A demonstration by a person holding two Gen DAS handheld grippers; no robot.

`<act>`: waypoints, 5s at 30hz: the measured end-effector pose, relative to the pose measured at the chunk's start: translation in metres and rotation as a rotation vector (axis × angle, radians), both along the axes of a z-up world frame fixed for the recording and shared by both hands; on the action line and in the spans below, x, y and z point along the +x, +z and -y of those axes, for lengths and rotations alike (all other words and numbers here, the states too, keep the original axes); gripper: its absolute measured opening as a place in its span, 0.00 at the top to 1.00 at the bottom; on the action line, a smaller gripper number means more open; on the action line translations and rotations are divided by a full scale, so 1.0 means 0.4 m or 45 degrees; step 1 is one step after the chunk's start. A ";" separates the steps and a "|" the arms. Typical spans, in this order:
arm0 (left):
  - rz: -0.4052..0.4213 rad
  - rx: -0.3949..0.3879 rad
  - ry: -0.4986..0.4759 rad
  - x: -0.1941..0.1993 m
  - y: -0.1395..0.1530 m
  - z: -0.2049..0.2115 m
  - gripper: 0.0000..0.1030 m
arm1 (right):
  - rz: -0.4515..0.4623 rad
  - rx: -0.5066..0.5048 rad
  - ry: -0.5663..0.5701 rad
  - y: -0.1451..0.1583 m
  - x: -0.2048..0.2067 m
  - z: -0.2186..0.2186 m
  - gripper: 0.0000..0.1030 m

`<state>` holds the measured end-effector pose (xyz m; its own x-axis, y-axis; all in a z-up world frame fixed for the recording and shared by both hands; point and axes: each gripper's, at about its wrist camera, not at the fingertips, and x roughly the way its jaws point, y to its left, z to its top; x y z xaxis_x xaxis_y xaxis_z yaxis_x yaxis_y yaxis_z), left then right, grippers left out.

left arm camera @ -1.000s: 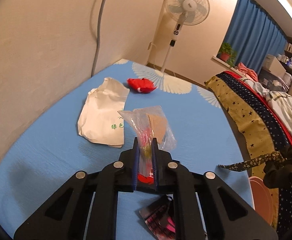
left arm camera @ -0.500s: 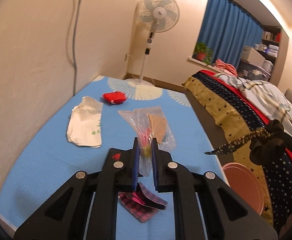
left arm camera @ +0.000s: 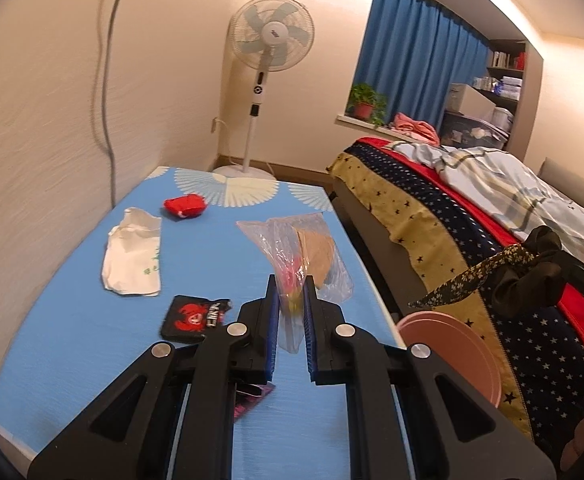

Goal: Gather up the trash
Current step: 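Carry the scrunchie and snack bag to the pink bin and release, then move both open grippers back over the table, then grasp the pink-checked wrapper with the right gripper while the left grasps the white paper bag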

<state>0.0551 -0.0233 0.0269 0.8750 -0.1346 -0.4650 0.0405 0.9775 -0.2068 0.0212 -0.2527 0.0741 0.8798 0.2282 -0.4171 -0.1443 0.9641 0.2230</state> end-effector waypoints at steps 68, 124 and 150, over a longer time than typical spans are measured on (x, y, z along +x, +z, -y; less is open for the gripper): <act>-0.196 0.062 -0.526 0.141 -0.192 0.419 0.89 | -0.228 -0.152 -0.441 -0.114 0.118 0.208 0.98; -0.047 -0.021 0.150 0.040 -0.060 -0.094 0.71 | -0.105 -0.020 0.047 -0.154 0.111 -0.145 0.74; -0.116 -0.062 0.485 0.057 -0.095 -0.303 0.71 | -0.354 -0.152 0.498 -0.355 0.187 -0.465 0.68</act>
